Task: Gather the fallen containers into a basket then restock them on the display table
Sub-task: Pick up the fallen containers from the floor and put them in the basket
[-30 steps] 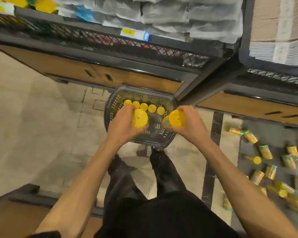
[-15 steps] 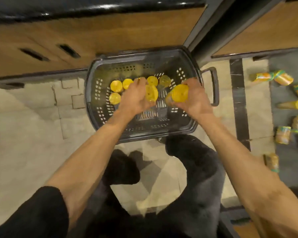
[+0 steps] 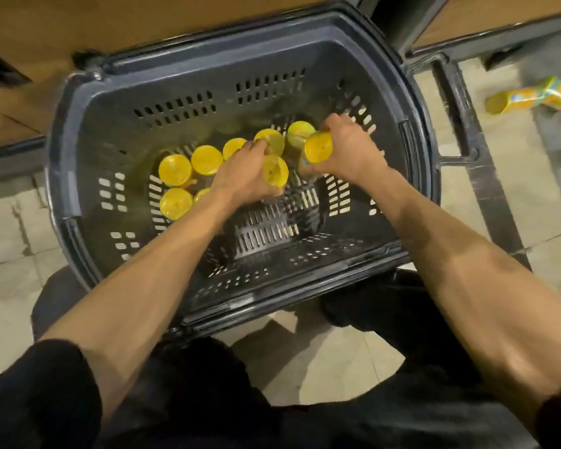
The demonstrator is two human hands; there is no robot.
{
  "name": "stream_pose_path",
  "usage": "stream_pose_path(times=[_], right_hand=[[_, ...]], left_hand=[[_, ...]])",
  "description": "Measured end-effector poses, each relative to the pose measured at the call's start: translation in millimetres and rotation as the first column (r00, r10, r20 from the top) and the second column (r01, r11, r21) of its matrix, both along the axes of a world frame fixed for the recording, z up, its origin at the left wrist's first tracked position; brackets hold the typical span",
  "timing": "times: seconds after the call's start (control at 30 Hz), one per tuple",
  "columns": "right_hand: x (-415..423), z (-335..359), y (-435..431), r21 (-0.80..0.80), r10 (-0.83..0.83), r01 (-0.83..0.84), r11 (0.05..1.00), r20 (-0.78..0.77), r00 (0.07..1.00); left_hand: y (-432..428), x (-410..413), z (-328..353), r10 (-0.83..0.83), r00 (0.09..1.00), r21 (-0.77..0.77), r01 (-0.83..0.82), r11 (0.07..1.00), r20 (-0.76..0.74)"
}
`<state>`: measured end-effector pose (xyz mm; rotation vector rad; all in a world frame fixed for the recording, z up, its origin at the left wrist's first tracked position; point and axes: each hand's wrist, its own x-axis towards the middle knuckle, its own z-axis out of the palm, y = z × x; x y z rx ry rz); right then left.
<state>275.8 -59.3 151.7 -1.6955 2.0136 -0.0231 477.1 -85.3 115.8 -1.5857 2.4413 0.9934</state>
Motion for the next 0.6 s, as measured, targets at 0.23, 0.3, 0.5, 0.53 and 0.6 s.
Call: stream_pose_path(times=[0.23,0.3,0.5,0.53,0.6], right_hand=[[-1.2,-38.1,-22.8,0.113,0.009,-0.003,0.994,-0.049,0.999],[-0.1,-45.3,-21.2,0.128,-0.016,0.021,0.992,-0.047,0.999],[2.0,-61.0,-16.0,0.115,-0.082,0.085,0.990,-0.029,0.996],[1.7,-63.7,-15.4,0.108,-0.094,0.097,0.989,-0.029,0.995],[2.3,-67.9,-15.8,0.110,-0.111,0.113,0.988,-0.027,0.994]], left_hand=[[-15.9,-0.9,-35.4,-0.013,1.000,0.008,0.013,1.000,0.009],[-17.3,-2.7,-42.6,-0.039,0.999,-0.007,0.039,0.999,0.022],[-12.8,-3.9,-56.4,-0.021,0.999,-0.053,0.023,0.998,0.043],[-12.6,-4.9,-58.2,-0.026,0.998,-0.059,0.029,0.998,0.052],[-12.0,-6.6,-60.8,-0.040,0.997,-0.074,0.046,0.996,0.072]])
